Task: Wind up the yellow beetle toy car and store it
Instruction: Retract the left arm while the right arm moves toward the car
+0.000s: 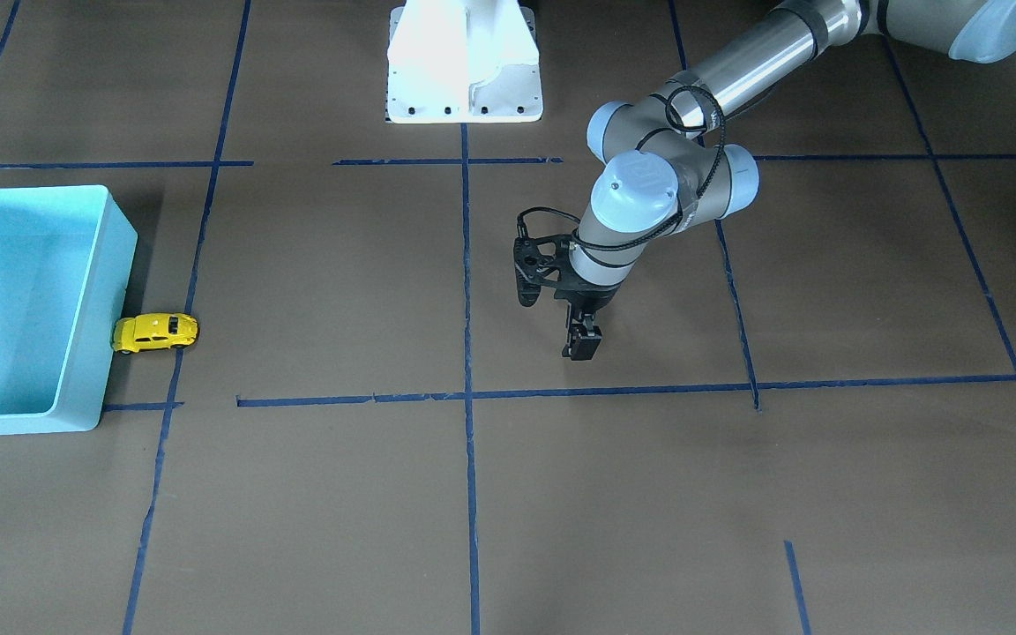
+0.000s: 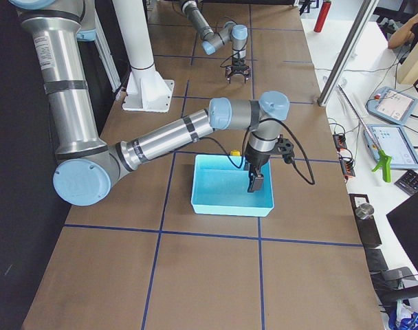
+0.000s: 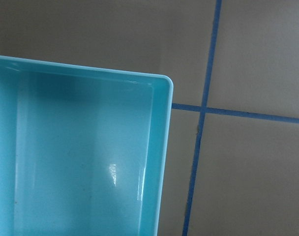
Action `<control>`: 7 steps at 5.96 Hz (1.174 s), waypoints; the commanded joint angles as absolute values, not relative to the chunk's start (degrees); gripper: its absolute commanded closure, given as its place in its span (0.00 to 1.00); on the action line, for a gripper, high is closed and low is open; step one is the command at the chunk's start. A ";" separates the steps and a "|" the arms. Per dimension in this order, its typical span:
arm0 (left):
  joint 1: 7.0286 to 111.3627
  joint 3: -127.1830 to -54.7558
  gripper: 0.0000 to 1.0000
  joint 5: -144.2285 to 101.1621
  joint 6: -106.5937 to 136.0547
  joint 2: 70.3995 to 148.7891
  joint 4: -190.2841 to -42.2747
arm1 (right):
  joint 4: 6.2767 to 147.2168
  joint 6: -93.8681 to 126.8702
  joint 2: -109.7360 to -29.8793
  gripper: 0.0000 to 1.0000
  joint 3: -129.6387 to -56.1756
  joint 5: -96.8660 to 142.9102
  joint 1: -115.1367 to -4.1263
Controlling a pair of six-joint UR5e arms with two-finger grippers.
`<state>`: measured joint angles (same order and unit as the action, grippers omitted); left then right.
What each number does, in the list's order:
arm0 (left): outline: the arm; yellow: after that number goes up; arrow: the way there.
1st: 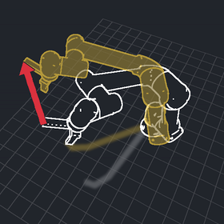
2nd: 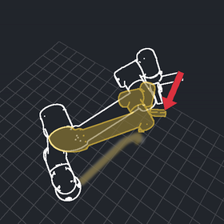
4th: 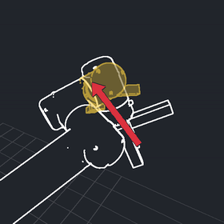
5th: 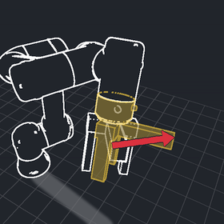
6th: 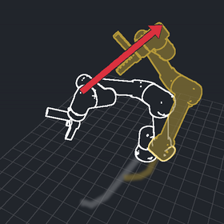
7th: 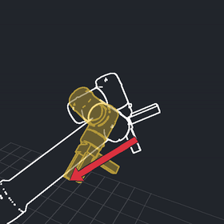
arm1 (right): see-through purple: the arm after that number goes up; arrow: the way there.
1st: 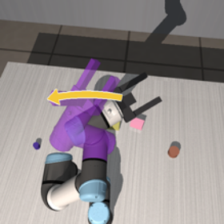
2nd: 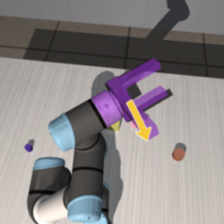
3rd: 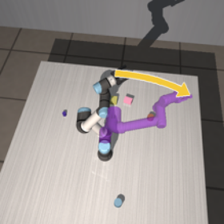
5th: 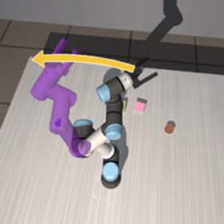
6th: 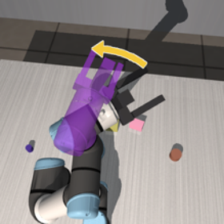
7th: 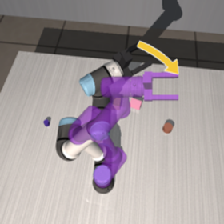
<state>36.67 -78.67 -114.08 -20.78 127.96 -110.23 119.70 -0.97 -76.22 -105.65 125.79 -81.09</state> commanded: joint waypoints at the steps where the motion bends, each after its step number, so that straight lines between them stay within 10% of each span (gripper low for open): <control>1: 43.28 -78.92 0.00 -118.52 -20.74 128.22 -101.66 | 122.44 -1.58 -71.02 0.00 -107.47 126.20 -76.92; 7: 64.19 -89.03 0.00 -126.56 -18.47 118.77 -83.33 | 97.91 -17.92 -71.89 0.00 -109.42 128.67 -58.12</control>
<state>59.46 -88.82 -126.24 -19.42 121.47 -84.74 99.19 -10.21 -71.76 -109.45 128.91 -60.91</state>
